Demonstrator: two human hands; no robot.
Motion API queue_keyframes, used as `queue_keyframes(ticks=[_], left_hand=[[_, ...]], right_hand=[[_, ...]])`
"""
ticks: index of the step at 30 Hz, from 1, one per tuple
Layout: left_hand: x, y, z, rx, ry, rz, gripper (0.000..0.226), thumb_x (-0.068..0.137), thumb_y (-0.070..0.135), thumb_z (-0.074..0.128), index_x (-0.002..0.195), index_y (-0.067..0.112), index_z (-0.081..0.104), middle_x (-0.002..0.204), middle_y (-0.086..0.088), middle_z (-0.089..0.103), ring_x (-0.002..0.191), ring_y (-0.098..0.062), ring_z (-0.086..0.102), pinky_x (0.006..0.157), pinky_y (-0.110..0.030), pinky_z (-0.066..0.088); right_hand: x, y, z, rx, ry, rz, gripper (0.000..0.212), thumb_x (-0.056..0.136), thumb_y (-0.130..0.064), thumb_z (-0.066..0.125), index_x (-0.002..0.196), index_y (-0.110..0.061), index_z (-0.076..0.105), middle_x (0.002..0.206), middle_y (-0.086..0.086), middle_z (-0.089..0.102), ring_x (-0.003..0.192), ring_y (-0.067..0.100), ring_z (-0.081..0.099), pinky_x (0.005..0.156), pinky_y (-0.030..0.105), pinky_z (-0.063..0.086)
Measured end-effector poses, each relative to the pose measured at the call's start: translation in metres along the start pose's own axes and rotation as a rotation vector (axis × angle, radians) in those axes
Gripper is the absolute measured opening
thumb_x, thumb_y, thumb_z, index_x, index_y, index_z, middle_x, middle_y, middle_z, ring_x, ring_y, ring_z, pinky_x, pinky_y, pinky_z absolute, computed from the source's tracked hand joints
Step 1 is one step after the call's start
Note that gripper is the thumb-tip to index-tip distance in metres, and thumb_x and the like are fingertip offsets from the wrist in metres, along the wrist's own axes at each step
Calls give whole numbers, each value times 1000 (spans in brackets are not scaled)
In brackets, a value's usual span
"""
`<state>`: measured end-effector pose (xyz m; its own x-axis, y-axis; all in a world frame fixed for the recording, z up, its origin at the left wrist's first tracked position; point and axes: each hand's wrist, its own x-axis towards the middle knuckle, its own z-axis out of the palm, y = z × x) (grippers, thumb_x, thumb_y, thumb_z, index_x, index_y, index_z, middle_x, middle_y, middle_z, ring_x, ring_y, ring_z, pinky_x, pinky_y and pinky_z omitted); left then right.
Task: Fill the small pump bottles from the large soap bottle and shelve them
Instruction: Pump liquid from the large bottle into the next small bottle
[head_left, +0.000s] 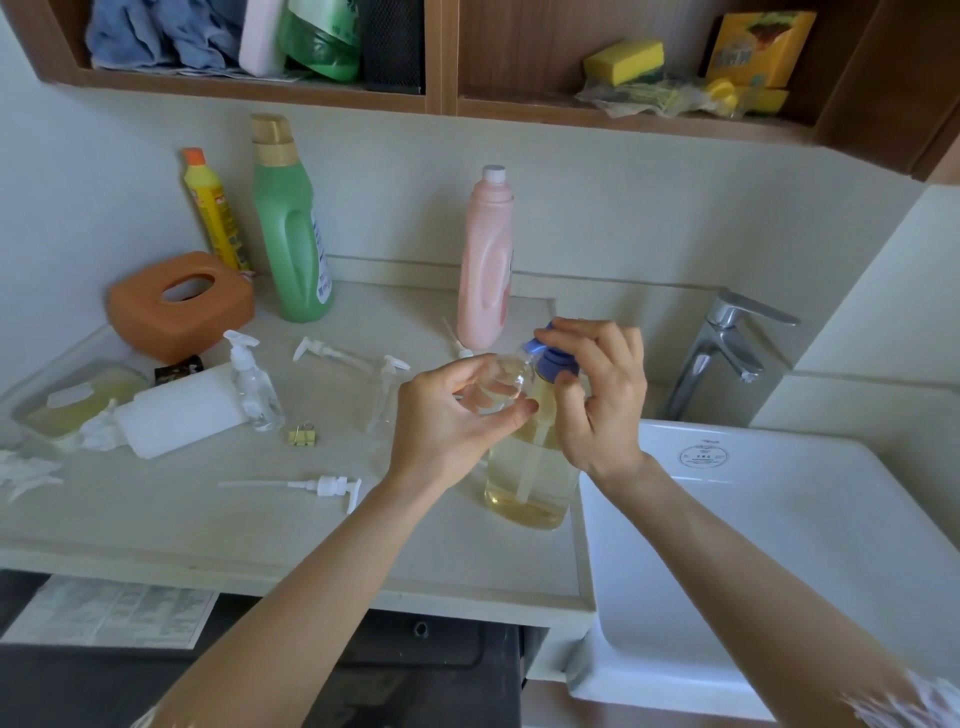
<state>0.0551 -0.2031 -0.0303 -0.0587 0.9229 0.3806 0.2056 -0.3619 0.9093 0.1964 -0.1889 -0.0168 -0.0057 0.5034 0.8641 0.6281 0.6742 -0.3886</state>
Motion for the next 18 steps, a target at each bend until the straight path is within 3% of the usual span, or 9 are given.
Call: queue_keyframes(ticks=[4,10,14,18], left_hand=[[3,6,-2,-24,-18,23,29,65,25,86,89,33,72,82,8,74,77,-17,68,72,-27,53],[0,9,-2,-111,-60,68,32,71,28,80,101,26,71,76,5,70,60,-6,61,58,-15,46],[0,5,3,-109,-6,91,33,67,33,81,98,36,70,82,-1,72,69,-26,64,68,-34,56],[3,-4,2,-60,2,67,36,64,41,80,98,35,71,79,1,71,69,-29,64,69,-41,57]], right_hand=[[6,-3,-12,-19,-66,-10,43,75,-12,37,101,-6,71,107,3,64,92,27,54,90,14,32],[16,-7,-14,3,-56,-5,42,76,-11,38,99,-5,72,108,4,66,95,28,55,90,16,35],[10,-6,-6,21,-8,-5,42,72,-10,37,95,-2,71,107,0,60,93,25,51,90,12,31],[5,0,2,-3,19,-15,39,72,-8,38,90,-3,72,98,3,64,87,28,52,89,11,29]])
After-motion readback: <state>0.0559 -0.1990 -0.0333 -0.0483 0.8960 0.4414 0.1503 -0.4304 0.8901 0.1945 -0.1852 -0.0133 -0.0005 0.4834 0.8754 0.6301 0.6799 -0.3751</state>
